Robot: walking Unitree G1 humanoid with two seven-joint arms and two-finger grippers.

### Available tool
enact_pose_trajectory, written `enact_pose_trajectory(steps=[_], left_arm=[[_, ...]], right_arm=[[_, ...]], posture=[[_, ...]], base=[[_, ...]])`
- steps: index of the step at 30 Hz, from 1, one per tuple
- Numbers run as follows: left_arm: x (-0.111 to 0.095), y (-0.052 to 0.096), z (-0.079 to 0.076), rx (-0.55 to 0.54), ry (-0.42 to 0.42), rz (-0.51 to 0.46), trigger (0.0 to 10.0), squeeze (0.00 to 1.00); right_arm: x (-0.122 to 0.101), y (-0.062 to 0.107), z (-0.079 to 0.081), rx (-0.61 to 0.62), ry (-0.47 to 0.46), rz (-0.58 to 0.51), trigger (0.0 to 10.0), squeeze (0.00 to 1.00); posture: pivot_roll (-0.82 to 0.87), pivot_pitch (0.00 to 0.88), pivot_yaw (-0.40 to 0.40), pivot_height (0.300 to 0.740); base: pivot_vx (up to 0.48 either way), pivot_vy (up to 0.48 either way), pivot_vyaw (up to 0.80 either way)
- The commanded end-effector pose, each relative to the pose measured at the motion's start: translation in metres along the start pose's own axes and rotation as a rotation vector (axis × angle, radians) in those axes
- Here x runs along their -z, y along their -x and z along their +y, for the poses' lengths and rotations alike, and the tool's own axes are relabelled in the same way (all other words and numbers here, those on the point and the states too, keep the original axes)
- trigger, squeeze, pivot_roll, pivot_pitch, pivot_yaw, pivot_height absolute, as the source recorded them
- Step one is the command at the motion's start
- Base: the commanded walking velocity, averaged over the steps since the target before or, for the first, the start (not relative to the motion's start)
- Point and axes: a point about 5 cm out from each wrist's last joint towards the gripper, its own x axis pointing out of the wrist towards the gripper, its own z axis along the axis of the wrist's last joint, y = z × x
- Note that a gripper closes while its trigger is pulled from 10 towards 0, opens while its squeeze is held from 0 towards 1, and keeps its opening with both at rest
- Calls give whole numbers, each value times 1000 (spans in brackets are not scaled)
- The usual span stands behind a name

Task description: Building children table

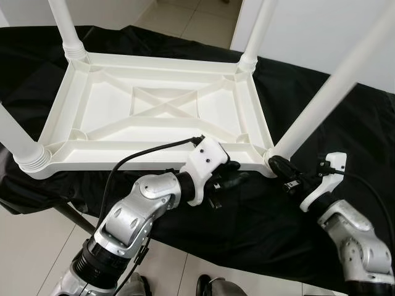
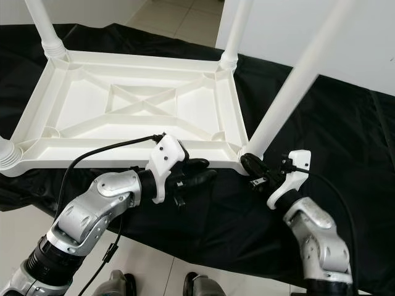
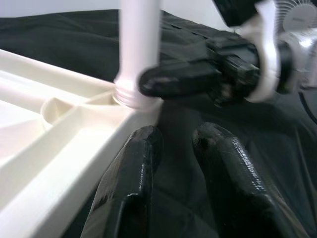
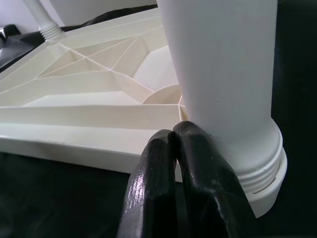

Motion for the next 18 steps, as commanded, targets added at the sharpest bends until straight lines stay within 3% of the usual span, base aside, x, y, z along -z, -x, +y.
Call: enact_pose_trajectory(steps=[1, 7, 9, 14, 18], left_arm=[[2, -1, -6, 29, -27, 29, 10000, 0], [7, 0, 2, -44, -102, 102, 10000, 0], [9, 0, 18, -161, -83, 119, 10000, 0], [13, 2, 33, -268, -96, 158, 10000, 0], [17, 5, 46, -370, -134, 208, 10000, 0]], right_arm=[[-3, 2, -13, 36, 2, -6, 10000, 0], [-8, -3, -29, 56, 10, -23, 10000, 0], [-12, -5, -34, 80, 18, -44, 10000, 0], [-13, -5, -40, 112, 3, -65, 10000, 0], [-10, -3, -22, 29, -10, -60, 10000, 0]], posture=[[69, 191, -83, 740], [72, 192, -81, 740], [75, 192, -79, 740], [75, 192, -79, 740], [65, 189, -71, 740]], base=[[0, 0, 0], [0, 0, 0], [0, 0, 0], [0, 0, 0], [0, 0, 0]])
